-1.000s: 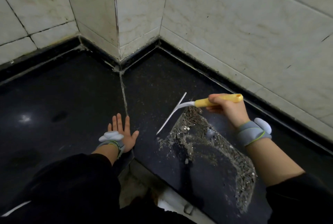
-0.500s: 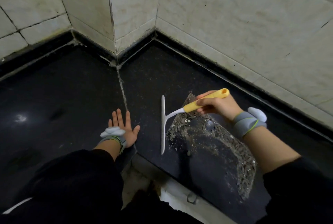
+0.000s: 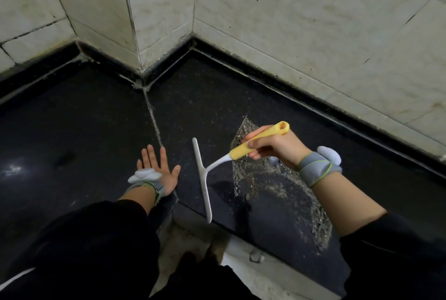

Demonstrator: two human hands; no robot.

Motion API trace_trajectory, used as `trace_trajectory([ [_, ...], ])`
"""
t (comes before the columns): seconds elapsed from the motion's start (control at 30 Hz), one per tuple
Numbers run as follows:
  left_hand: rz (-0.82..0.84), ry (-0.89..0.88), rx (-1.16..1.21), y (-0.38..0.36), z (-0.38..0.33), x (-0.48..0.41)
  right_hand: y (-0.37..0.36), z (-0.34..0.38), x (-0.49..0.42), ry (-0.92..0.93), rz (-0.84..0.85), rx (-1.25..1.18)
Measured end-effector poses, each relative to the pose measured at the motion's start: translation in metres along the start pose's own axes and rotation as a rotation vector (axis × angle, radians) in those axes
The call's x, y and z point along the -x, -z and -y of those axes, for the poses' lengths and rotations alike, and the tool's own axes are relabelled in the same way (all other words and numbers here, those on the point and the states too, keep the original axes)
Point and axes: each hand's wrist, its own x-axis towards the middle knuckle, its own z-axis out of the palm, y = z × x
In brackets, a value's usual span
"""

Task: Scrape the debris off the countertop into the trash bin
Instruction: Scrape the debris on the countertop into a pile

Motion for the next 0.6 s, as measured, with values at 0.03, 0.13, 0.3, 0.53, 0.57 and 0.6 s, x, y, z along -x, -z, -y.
trace_trajectory([
  [0.03,0.0,0.001,-0.003,0.0,0.0,0.0,0.005,-0.002,0.001,-0.015,-0.011,0.001],
  [0.13,0.0,0.003,-0.018,-0.001,0.0,0.001,0.029,-0.007,0.009,-0.054,-0.056,-0.003],
  [0.3,-0.018,0.015,-0.018,-0.003,-0.004,0.002,0.071,-0.004,0.018,-0.072,-0.118,0.07],
  [0.53,-0.052,0.044,0.013,-0.006,-0.025,0.008,0.098,0.001,0.009,0.061,-0.213,-0.306],
  [0.57,-0.064,0.02,-0.003,-0.006,-0.033,0.01,0.099,0.004,0.004,0.091,-0.241,-0.374],
  [0.6,-0.075,-0.004,-0.021,-0.008,-0.042,0.012,0.101,0.007,-0.002,0.122,-0.267,-0.431],
])
